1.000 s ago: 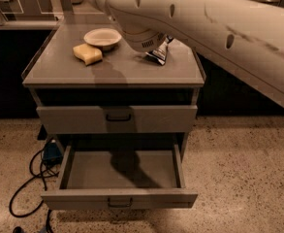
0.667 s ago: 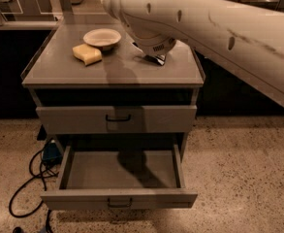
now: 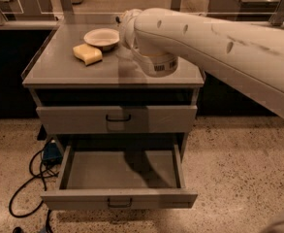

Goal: Pick rxbar blueberry from middle drawer and place on counter

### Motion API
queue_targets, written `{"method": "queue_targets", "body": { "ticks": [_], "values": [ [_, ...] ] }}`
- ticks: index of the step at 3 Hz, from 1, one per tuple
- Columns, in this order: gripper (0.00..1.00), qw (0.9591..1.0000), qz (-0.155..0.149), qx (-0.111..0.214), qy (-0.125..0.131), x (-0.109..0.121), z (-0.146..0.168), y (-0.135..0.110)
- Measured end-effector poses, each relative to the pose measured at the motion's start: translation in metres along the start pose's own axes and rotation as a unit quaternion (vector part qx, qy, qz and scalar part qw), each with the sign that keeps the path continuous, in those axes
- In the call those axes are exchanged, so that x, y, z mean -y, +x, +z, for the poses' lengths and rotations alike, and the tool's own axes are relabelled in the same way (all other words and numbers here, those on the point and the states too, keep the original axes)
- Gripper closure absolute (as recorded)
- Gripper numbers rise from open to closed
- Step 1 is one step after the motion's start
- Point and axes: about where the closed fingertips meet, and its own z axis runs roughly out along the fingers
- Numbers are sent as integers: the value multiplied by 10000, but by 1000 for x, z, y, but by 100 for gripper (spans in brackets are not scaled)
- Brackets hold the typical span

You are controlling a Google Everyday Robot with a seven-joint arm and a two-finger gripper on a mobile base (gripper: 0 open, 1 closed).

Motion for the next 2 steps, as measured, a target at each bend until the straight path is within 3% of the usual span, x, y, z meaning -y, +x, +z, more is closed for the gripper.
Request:
{"method": "queue_targets", "body": {
  "ticks": [2],
  "values": [
    [100,9958,8,-807,-430,-29,-5,39]
  ]
}}
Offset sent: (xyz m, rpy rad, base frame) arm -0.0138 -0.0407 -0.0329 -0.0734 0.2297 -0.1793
